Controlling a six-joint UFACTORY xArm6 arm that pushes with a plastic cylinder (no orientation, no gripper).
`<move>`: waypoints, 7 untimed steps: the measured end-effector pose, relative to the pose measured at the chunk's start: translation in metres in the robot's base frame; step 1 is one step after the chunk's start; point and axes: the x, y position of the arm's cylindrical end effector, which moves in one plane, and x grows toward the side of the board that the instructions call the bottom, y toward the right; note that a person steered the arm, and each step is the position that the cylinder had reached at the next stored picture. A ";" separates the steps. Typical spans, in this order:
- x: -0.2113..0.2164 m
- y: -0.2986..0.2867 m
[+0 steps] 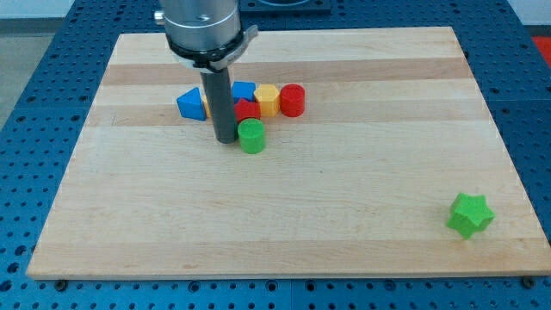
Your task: Push the green circle towards the bottom right
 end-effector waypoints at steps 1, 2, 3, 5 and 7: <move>0.000 0.018; 0.000 0.039; 0.000 0.063; 0.010 0.110; 0.031 0.147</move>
